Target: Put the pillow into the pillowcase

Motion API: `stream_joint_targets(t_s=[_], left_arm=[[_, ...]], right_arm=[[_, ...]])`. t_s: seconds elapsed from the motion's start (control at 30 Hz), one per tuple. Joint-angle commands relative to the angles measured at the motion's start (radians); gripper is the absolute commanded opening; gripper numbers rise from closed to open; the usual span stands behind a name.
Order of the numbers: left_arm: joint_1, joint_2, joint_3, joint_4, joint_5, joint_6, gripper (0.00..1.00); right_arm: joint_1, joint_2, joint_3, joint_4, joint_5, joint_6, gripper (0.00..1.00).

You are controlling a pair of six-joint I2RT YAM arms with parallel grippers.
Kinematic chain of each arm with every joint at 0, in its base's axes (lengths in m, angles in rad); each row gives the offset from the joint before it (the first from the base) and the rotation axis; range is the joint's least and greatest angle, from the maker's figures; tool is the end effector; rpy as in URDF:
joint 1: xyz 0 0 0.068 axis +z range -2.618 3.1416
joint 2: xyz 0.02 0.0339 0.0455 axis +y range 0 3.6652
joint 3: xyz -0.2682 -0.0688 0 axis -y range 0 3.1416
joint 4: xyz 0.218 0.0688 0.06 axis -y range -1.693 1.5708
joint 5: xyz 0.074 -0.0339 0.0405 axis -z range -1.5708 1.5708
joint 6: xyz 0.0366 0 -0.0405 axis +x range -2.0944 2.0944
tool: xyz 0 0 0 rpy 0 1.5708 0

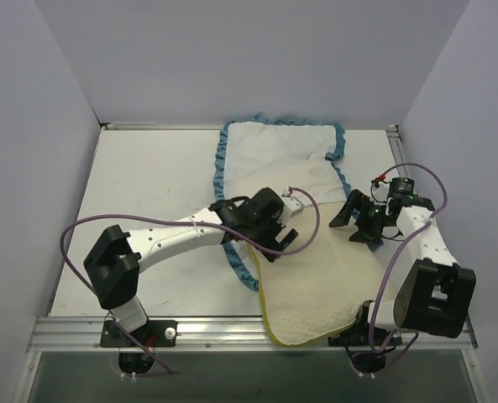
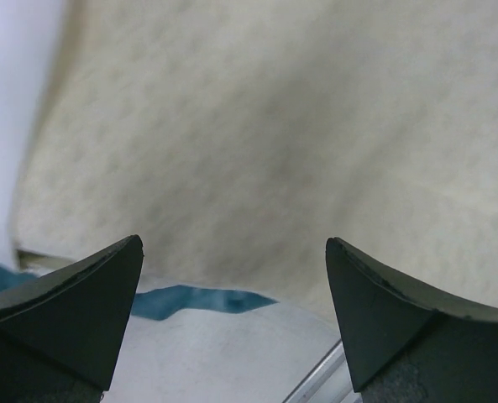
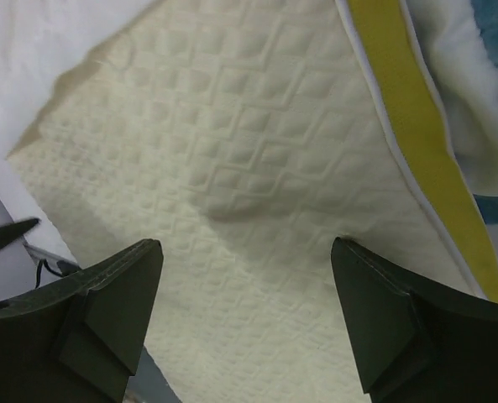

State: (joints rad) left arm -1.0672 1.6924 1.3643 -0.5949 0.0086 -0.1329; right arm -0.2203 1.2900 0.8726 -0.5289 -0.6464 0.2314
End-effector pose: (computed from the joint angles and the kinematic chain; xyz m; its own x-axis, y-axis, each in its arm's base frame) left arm 0.1662 -0.3023 0.2781 -0.4978 0.6289 -0.5972 0.8196 0.5663 -0.0868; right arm 0.2289 -0.0287 0.2539 -0.8094 0.3688 -0.4570 0.0168 0.7925 0.6097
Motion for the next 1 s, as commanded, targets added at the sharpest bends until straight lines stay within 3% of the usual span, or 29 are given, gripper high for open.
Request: stream_joint_targets(t_s=[0.0,0.03,0.2,0.3,0.37,0.47,0.57,0.67,0.8,0.87,0.97], left_arm=[[0.169,-0.071,-0.013,-0.008,0.032,-0.045,0.97],[0.244,-0.085,-0.034,-0.008,0.045,-0.042,0.97],[0.355,-0.187,-0.080,-0.020,0.108,0.009,0.88],[0.429,-0.218,-0.090,-0.066,0.145,0.010,0.82],[0.479,-0.233,-0.079,-0.126,0.288,0.062,0.80],[0.478,-0.264,-0.117,-0.149,0.307,0.062,0.74],[0.480,-0.225,-0.198,-0.149,0.228,0.070,0.73],[0.555,-0.147,-0.214,-0.080,0.199,0.159,0.68],[0.685,-0.033,-0.124,0.023,0.169,0.317,0.63],[0.753,0.016,-0.009,0.020,0.171,0.341,0.61],[0.719,-0.064,0.030,0.066,0.241,0.369,0.79]], right_arm=[[0.019,0.112,-0.027,-0.066,-0.062,-0.069,0.83],[0.050,0.142,-0.026,-0.072,-0.067,-0.067,0.81],[0.214,0.296,0.012,0.010,-0.157,0.000,0.74],[0.373,0.385,0.080,0.139,-0.240,0.161,0.76],[0.467,0.433,0.124,0.252,-0.285,0.291,0.78],[0.519,0.451,0.219,0.355,-0.279,0.432,0.80],[0.513,0.424,0.241,0.429,-0.308,0.505,0.81],[0.461,0.356,0.227,0.382,-0.334,0.468,0.82],[0.355,0.253,0.183,0.199,-0.211,0.281,0.82],[0.312,0.215,0.142,0.141,-0.103,0.188,0.82],[0.305,0.219,0.115,0.142,0.037,0.118,0.82]])
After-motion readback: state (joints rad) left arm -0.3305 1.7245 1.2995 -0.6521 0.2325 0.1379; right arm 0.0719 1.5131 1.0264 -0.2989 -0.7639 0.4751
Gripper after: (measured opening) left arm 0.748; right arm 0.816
